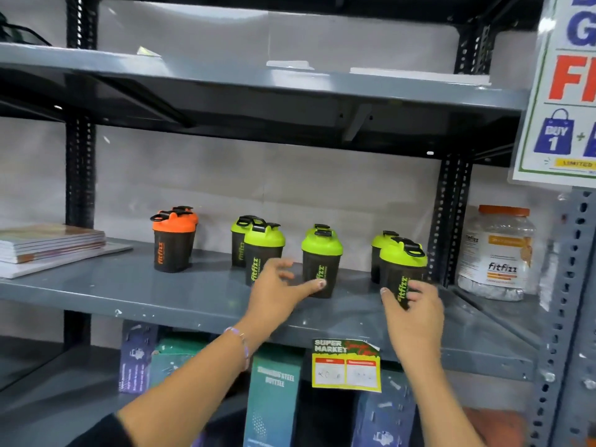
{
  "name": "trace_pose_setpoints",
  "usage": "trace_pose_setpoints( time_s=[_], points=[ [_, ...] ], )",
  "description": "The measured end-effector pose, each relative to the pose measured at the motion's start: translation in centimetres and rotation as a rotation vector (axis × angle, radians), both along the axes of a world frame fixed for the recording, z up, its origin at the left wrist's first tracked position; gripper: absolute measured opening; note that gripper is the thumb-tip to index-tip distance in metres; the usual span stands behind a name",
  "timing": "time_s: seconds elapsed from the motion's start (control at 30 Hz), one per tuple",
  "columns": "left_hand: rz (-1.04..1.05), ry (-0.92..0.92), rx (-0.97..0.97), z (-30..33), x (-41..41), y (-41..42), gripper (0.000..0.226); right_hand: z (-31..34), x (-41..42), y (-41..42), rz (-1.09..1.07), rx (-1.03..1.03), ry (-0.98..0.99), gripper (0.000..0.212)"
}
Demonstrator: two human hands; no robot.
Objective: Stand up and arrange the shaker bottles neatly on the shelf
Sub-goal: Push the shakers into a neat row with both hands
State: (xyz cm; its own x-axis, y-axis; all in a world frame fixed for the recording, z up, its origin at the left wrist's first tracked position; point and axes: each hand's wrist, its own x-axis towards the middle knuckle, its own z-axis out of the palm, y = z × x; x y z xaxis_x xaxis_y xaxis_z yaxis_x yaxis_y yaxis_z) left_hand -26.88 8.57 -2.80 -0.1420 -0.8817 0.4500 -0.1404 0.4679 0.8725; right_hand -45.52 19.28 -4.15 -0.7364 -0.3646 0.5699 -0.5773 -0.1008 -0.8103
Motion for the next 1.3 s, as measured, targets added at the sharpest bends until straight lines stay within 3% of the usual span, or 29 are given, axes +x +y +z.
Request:
trace_pose_setpoints(
  time_s=[0.1, 0.17, 0.3, 0.47, 0.53, 0.6, 0.7, 0.77, 0.83, 1.03, 1.3],
  points=[
    [0.134, 0.020, -0.087, -0.1, 6.2, -1.5, 0.044, -0.6, 5.7, -0.8, 0.177, -0.044, 0.119, 0.018],
    [0.241, 0.036, -0.012, -0.2, 10.5, -4.3, 0.048, -0.9, 8.8, -2.5, 0.326, 0.096, 0.159, 0.019],
    [0.423, 0.154, 0.148, -0.4, 16.5, -10.7, 0.086, 1.1, 12.9, -6.2, 0.524, 0.262, 0.075, 0.068],
    [0.408, 0.172, 0.205, 1.0, 19.4, -14.5, 0.118, 3.0, 15.5, -12.7, 0.491, 0.325, -0.132, 0.116],
    [0.364, 0.118, 0.179, 1.5, 19.7, -15.2, 0.129, 3.1, 16.5, -14.5, 0.456, 0.325, -0.169, 0.112],
    [0.263, 0.101, 0.185, 1.8, 19.8, -16.1, 0.139, 3.4, 17.2, -15.8, 0.410, 0.296, -0.172, 0.088],
    [0.217, 0.084, 0.187, 2.8, 20.4, -17.2, 0.121, 4.4, 18.5, -17.0, 0.402, 0.301, -0.156, 0.066],
    [0.259, 0.074, 0.164, 3.3, 21.4, -17.5, 0.096, 5.0, 19.9, -17.8, 0.421, 0.327, -0.129, 0.065],
    [0.303, 0.083, 0.142, 3.3, 22.9, -17.9, 0.086, 5.1, 21.6, -18.6, 0.435, 0.337, -0.104, 0.064],
    [0.436, 0.000, 0.159, 2.2, 27.1, -19.8, 0.080, 4.3, 25.1, -20.2, 0.449, 0.365, -0.071, 0.063],
    [0.448, -0.054, 0.116, 3.1, 28.2, -21.0, 0.073, 4.7, 26.4, -21.8, 0.445, 0.332, -0.046, 0.062]
  ],
)
